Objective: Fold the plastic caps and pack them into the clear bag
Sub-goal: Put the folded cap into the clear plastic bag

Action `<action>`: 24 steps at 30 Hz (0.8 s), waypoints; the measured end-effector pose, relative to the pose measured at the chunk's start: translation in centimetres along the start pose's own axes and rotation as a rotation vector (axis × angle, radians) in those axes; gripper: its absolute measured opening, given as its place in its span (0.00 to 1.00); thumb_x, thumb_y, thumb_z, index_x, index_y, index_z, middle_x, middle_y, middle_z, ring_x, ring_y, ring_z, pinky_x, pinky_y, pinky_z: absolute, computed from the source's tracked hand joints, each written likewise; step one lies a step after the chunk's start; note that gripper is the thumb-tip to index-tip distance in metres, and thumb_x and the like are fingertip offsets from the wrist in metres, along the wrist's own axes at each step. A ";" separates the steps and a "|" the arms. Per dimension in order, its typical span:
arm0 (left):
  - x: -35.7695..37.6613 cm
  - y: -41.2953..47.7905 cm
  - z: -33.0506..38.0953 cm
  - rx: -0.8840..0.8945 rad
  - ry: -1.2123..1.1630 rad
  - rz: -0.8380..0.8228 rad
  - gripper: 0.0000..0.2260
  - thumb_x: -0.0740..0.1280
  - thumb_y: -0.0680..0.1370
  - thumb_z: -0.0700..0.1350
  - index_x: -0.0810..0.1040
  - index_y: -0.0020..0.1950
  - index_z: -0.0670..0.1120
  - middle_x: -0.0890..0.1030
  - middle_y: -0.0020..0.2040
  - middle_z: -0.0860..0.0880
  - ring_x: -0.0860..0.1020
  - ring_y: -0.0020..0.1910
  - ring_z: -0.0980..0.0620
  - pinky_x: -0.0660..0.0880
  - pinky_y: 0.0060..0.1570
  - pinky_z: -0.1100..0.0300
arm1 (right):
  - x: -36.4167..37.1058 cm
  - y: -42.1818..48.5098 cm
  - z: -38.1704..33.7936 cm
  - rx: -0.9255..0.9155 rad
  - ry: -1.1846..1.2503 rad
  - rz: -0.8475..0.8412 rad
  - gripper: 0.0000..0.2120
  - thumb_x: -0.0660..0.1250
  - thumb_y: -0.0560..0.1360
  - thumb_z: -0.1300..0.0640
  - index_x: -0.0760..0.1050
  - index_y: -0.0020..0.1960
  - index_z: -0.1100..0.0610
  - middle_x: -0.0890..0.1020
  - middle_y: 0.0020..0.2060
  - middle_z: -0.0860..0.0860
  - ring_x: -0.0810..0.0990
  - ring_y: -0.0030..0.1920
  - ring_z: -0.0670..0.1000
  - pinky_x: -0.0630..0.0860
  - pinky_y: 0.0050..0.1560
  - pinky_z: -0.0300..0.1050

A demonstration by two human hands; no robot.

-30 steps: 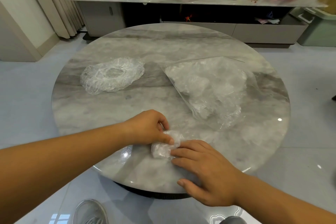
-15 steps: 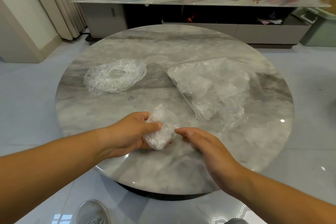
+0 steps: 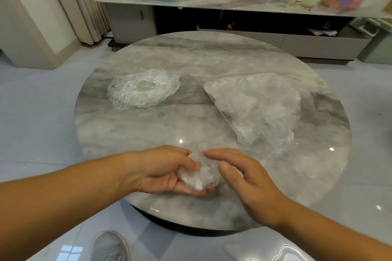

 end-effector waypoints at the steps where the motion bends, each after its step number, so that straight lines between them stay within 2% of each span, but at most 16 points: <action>1: 0.0 0.0 0.1 -0.011 -0.060 -0.014 0.15 0.56 0.80 0.31 0.72 0.67 0.34 0.79 0.62 0.31 0.79 0.61 0.32 0.76 0.62 0.43 | 0.0 -0.3 0.1 -0.027 -0.073 -0.025 0.22 0.58 0.79 0.39 0.78 0.67 0.47 0.80 0.63 0.38 0.75 0.68 0.46 0.71 0.68 0.42; 4: 0.3 -0.1 0.5 -0.001 -0.200 -0.081 0.19 0.54 0.78 0.37 0.70 0.66 0.30 0.78 0.61 0.31 0.79 0.60 0.32 0.76 0.62 0.41 | 0.1 -1.1 0.0 -0.189 -0.287 -0.096 0.25 0.58 0.81 0.38 0.70 0.73 0.47 0.75 0.66 0.41 0.72 0.69 0.48 0.69 0.68 0.45; 7: -0.1 0.5 0.5 0.034 -0.201 -0.024 0.25 0.60 0.81 0.50 0.68 0.70 0.32 0.76 0.64 0.31 0.78 0.63 0.33 0.76 0.62 0.41 | 0.4 -1.7 0.0 -0.313 -0.513 -0.184 0.30 0.60 0.80 0.40 0.59 0.78 0.48 0.69 0.69 0.43 0.65 0.73 0.46 0.65 0.71 0.48; 8: -0.2 0.8 0.4 0.043 -0.189 0.003 0.25 0.63 0.81 0.52 0.69 0.68 0.33 0.77 0.64 0.32 0.79 0.62 0.36 0.77 0.62 0.42 | 0.6 -1.7 0.1 -0.323 -0.570 -0.223 0.31 0.60 0.80 0.40 0.57 0.79 0.49 0.67 0.70 0.43 0.62 0.74 0.45 0.64 0.72 0.48; 10: 0.2 1.0 0.1 0.072 -0.136 0.049 0.18 0.66 0.80 0.48 0.72 0.61 0.35 0.80 0.57 0.36 0.82 0.54 0.41 0.81 0.56 0.47 | 0.8 -1.6 0.2 -0.329 -0.653 -0.297 0.33 0.59 0.81 0.39 0.54 0.80 0.51 0.66 0.72 0.43 0.59 0.75 0.45 0.61 0.73 0.49; 12: 0.4 1.4 -0.1 0.119 -0.088 0.121 0.10 0.64 0.81 0.38 0.73 0.60 0.34 0.80 0.51 0.36 0.83 0.47 0.44 0.83 0.48 0.51 | 0.7 -1.5 0.4 -0.349 -0.699 -0.335 0.34 0.60 0.81 0.39 0.55 0.81 0.53 0.66 0.76 0.45 0.59 0.76 0.46 0.60 0.73 0.50; 13: 0.3 1.6 -0.1 0.151 -0.084 0.176 0.10 0.63 0.81 0.34 0.73 0.61 0.32 0.80 0.52 0.35 0.82 0.45 0.44 0.83 0.44 0.52 | 0.6 -1.6 0.3 -0.368 -0.687 -0.333 0.33 0.61 0.81 0.41 0.57 0.81 0.53 0.65 0.77 0.46 0.59 0.77 0.46 0.60 0.73 0.50; 15: 0.3 1.9 0.2 0.211 -0.078 0.269 0.12 0.61 0.80 0.30 0.74 0.63 0.32 0.79 0.58 0.32 0.83 0.44 0.43 0.84 0.40 0.53 | 0.1 -1.9 -0.1 -0.411 -0.609 -0.275 0.31 0.65 0.80 0.46 0.62 0.80 0.56 0.65 0.78 0.48 0.62 0.78 0.47 0.63 0.74 0.50; 17: 0.8 1.9 0.9 0.281 -0.066 0.322 0.13 0.61 0.80 0.28 0.76 0.63 0.35 0.78 0.61 0.32 0.83 0.48 0.41 0.84 0.41 0.50 | -0.4 -2.3 -0.4 -0.400 -0.532 -0.133 0.28 0.67 0.80 0.48 0.66 0.77 0.55 0.65 0.77 0.49 0.64 0.77 0.48 0.65 0.73 0.46; 19: 1.5 1.8 1.9 0.373 -0.054 0.338 0.13 0.61 0.80 0.29 0.77 0.62 0.38 0.79 0.62 0.34 0.82 0.54 0.39 0.82 0.49 0.45 | -1.0 -2.5 -0.9 -0.204 -0.367 0.015 0.25 0.64 0.79 0.42 0.69 0.74 0.47 0.63 0.76 0.42 0.64 0.77 0.44 0.65 0.73 0.41; 21: 2.5 1.4 2.8 0.453 -0.032 0.322 0.14 0.62 0.80 0.30 0.77 0.63 0.41 0.81 0.62 0.37 0.83 0.57 0.39 0.81 0.52 0.44 | -1.5 -2.3 -1.5 0.065 -0.064 0.078 0.24 0.62 0.75 0.35 0.73 0.69 0.39 0.68 0.71 0.35 0.67 0.73 0.39 0.68 0.73 0.42; 22: 3.1 1.2 3.2 0.487 -0.030 0.302 0.15 0.62 0.80 0.30 0.76 0.64 0.42 0.81 0.61 0.38 0.83 0.57 0.39 0.82 0.52 0.44 | -1.9 -2.1 -1.8 0.148 0.086 0.100 0.22 0.62 0.74 0.34 0.76 0.66 0.37 0.73 0.67 0.36 0.70 0.70 0.38 0.70 0.71 0.44; 24: 4.6 0.8 3.8 0.535 -0.038 0.253 0.16 0.62 0.81 0.31 0.75 0.66 0.43 0.83 0.60 0.40 0.83 0.57 0.40 0.82 0.53 0.43 | -2.8 -1.9 -2.4 0.203 0.284 0.146 0.18 0.64 0.75 0.39 0.81 0.62 0.40 0.81 0.61 0.38 0.77 0.65 0.39 0.74 0.68 0.47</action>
Point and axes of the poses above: each hand's wrist, its own y-axis towards the middle knuckle, its own x-axis out of the palm, z = x × y, the point moved 2 cm from there along y, towards the middle knuckle
